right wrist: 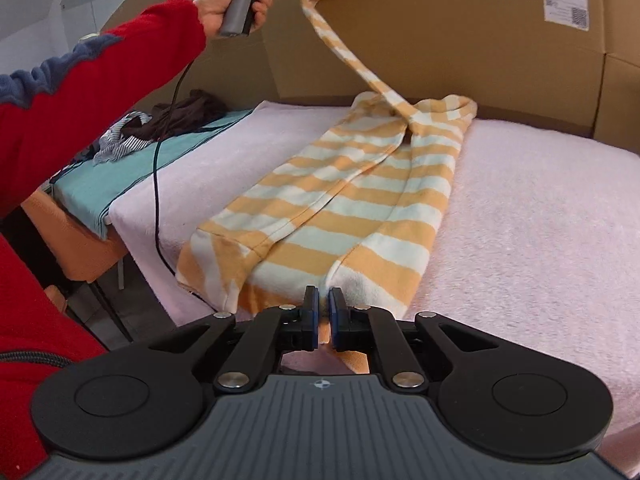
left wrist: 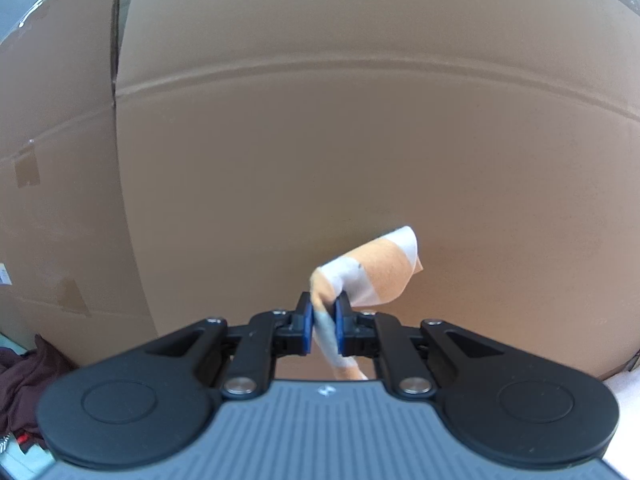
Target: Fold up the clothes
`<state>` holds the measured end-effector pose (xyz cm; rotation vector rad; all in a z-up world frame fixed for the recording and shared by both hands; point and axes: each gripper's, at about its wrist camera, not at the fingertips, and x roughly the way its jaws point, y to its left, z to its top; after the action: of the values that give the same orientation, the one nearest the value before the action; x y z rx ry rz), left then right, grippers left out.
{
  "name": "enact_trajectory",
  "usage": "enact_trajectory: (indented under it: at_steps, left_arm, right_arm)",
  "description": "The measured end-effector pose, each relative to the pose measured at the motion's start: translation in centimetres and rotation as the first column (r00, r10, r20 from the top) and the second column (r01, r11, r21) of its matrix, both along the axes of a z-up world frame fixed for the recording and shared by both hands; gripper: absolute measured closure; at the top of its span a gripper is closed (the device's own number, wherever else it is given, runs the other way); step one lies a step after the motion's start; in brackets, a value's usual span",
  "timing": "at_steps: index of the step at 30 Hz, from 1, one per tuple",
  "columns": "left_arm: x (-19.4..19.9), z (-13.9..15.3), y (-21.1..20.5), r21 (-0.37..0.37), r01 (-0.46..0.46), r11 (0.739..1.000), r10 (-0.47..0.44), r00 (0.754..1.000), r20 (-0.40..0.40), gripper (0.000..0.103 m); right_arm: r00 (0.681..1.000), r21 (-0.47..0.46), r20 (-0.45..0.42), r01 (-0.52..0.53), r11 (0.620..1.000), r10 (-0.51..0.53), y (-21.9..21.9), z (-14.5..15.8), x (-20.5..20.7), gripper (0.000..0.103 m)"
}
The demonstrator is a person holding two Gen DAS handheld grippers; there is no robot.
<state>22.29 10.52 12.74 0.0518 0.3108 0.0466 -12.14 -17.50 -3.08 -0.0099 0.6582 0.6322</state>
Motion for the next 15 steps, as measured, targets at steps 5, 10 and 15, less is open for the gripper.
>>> enact_trajectory:
  at_steps: [5,10,15]
  left_arm:
    - [0.5,-0.5,1.4,-0.007,-0.024,1.0,0.024,1.0,-0.015,0.095]
    - [0.3,0.0,-0.1,-0.031,-0.02,0.999,0.02,1.0,0.004,0.095]
    - [-0.4,-1.3,-0.8,0.007,-0.016,1.0,0.016,1.0,0.012,0.095]
  right_arm:
    - [0.999,0.059,-0.021,-0.03,0.998,0.031,1.3,-0.6,0.6,0.096]
    - [1.0,0.246,-0.015,-0.016,0.969,0.02,-1.0,1.1,1.0,0.096]
    - [0.998,0.329,-0.051,-0.022,0.944,0.041,-1.8,1.1,1.5,0.094]
